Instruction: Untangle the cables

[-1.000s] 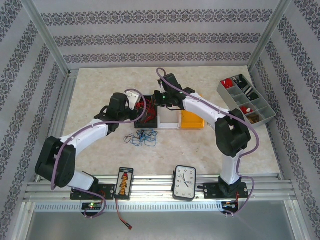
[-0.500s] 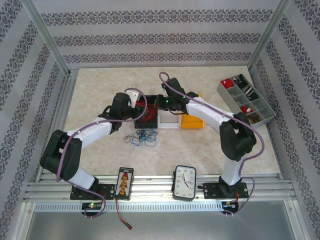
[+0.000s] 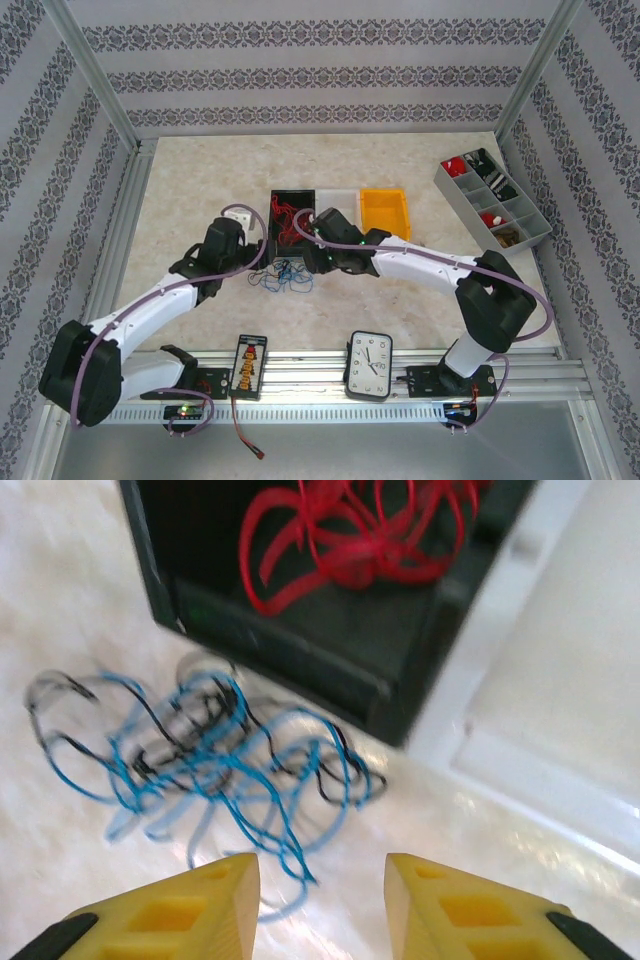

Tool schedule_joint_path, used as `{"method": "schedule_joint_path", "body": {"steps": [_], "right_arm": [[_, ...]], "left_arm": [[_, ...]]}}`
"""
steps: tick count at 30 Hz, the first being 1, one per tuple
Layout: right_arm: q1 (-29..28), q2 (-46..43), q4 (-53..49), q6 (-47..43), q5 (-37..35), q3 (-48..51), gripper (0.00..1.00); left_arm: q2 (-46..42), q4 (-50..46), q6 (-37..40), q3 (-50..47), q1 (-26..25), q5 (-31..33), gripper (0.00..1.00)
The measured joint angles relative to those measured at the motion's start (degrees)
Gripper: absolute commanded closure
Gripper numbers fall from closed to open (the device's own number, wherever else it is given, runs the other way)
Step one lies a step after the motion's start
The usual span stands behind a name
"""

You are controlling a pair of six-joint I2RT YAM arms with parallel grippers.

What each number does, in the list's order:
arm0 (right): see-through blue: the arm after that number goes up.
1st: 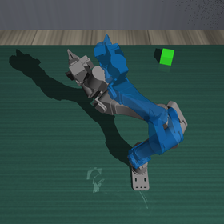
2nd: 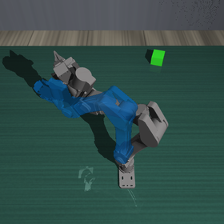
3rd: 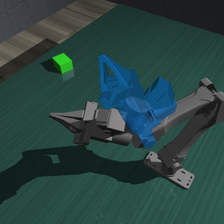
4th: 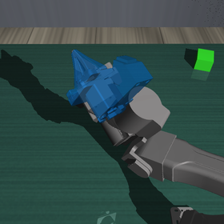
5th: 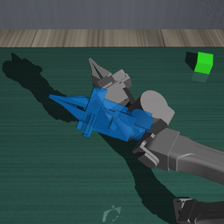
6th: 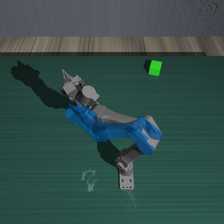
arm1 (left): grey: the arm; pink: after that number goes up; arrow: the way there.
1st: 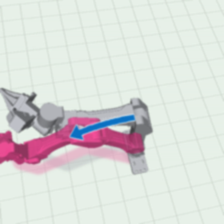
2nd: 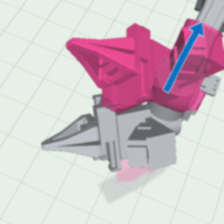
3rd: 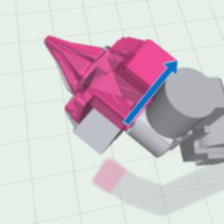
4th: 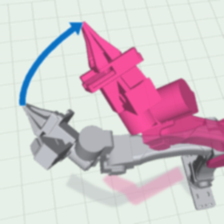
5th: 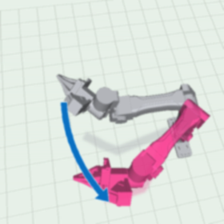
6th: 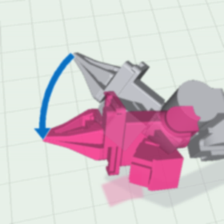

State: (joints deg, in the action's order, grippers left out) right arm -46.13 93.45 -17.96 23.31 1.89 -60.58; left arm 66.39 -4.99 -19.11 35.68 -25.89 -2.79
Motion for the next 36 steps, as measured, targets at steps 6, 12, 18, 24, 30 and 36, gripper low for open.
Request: {"method": "schedule_joint_path", "body": {"steps": [6, 12, 18, 24, 30, 36], "right_arm": [[0.15, 2.43, 0.22, -1.31, 0.55, -0.48, 0.61], [0.13, 7.13, 0.17, -2.58, 1.99, -2.89, 0.62], [0.13, 10.4, 0.59, -3.39, 2.97, -5.86, 0.66], [0.13, 12.92, 0.68, -3.87, 3.78, -6.95, 0.68], [0.11, 12.79, 1.22, -4.15, 3.98, -6.91, 0.68], [-0.42, 12.28, 1.7, -4.46, 3.96, -6.64, 0.68]], "left_arm": [[4.85, -1.97, -0.5, 0.02, -4.5, -2.86, 0.28], [7.5, -1.42, -2.56, -1.14, -4.81, -2.93, 0.31], [7.78, 0.31, -3.91, -2.19, -4.81, -2.36, 0.33], [8.79, 1.05, -4.46, -2.19, -4.81, -1.16, 0.38], [9.51, 1.2, -4.81, -2.19, -4.81, -0.55, 0.44], [12.15, 1.99, -5.86, -2.19, -4.81, -0.55, 0.54]]}}
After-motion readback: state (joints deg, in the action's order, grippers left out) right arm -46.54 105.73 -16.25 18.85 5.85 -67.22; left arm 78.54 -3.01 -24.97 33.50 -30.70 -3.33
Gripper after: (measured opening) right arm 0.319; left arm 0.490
